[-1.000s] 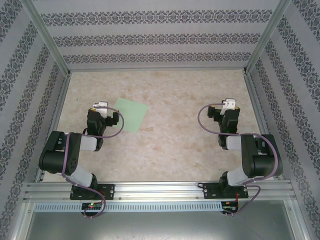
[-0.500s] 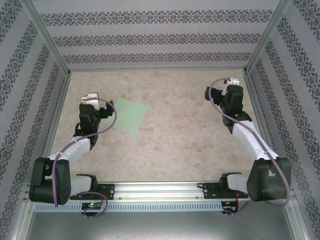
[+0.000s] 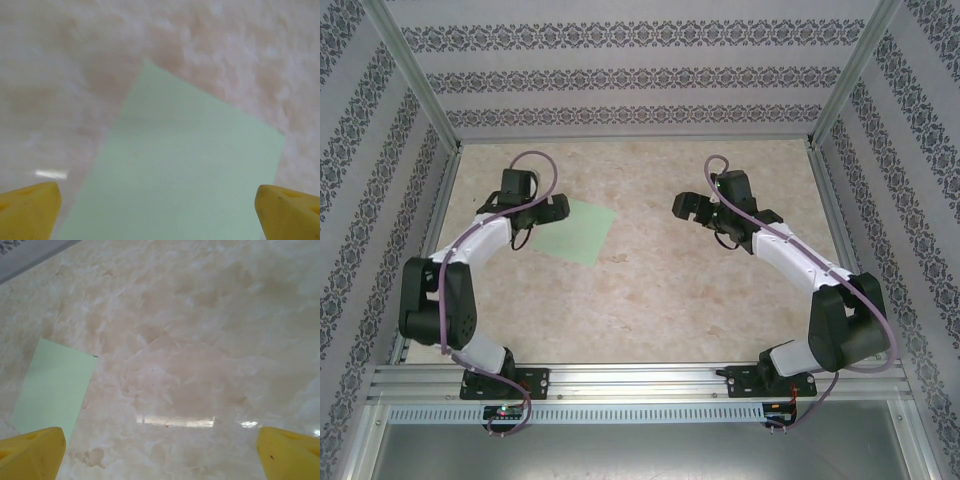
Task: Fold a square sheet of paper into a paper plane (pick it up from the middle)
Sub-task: Move the square sheet of paper to the center of the table.
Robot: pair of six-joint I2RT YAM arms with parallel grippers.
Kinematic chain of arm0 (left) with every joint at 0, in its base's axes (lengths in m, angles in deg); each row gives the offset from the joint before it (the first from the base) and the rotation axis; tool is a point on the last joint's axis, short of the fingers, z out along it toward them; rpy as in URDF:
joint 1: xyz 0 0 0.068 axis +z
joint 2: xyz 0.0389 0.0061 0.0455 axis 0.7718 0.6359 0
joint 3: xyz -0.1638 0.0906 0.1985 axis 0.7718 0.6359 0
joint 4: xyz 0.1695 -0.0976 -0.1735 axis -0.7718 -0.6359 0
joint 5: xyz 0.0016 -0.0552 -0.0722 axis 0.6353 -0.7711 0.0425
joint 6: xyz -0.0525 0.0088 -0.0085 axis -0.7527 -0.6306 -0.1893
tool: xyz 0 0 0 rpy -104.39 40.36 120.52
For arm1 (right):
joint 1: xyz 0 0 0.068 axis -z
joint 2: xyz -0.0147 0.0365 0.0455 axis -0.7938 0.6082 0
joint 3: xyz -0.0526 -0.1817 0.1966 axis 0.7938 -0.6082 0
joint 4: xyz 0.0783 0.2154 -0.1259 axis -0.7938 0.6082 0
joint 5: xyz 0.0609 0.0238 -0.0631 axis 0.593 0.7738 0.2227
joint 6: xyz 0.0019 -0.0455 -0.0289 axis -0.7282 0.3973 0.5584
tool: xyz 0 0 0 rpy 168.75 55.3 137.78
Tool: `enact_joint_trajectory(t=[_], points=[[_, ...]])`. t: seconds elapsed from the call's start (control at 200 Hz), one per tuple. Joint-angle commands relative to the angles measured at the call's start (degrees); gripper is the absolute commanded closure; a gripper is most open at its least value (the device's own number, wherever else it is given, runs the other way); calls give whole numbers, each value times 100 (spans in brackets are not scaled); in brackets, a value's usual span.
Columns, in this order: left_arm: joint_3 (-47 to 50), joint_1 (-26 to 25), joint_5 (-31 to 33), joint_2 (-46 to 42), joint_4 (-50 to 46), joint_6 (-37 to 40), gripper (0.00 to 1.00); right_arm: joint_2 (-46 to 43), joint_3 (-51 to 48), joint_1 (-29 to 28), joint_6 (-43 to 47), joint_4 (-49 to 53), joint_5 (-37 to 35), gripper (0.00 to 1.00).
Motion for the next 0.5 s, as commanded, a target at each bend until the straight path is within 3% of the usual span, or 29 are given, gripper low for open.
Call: enact_joint_trajectory(t=[0.0,0.12,0.495], points=[[-282,-305,-1125,260,-930,371,0,112,238,-172,-264,-8,-10,2],[-326,-452,-1542,501,-892,334,0,209,274,-305,-336,-62,82,2],[-427,-886,-978,951,-1344,98,0,436,295,-554,-590,-153,216,2]])
